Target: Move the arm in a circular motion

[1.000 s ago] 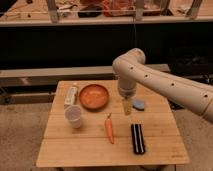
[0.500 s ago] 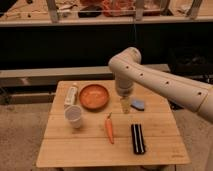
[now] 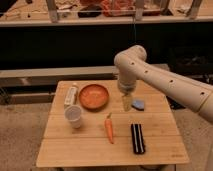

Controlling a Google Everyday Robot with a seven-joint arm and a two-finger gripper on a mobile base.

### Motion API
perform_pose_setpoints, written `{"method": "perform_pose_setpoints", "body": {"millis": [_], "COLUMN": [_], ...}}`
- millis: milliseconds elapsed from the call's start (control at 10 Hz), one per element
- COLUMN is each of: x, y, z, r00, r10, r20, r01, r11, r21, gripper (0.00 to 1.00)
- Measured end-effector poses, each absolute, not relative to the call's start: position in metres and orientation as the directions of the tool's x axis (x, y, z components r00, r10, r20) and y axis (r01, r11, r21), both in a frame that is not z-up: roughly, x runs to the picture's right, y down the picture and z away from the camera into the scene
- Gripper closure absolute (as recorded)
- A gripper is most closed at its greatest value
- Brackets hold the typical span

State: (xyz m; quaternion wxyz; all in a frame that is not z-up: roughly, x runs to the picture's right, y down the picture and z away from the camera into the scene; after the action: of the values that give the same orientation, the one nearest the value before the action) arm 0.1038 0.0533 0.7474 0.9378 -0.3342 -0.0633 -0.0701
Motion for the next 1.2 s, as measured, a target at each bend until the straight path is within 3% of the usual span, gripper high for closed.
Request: {"method": "perform_pose_setpoints", "body": {"millis": [300,600,900,1200], "x": [0.149,0.186,0.219,0.255], "y": [0.025,0.027,0.054,0.11], "z": [0.791,0.801,0.773,0.717], "r00": [0.972,0.971,0.976,0.982], "r10": [0.029,0.09,0.12,0.146], "r20": [0.234,0.22,0.182,0.123], "r01": [0.121,0.062,0.012,-0.044], "r11": [0.791,0.798,0.804,0.802], "r21": [-0.599,-0.6,-0.594,-0.595], "gripper": [0.2,0.2,0.2,0.2]}}
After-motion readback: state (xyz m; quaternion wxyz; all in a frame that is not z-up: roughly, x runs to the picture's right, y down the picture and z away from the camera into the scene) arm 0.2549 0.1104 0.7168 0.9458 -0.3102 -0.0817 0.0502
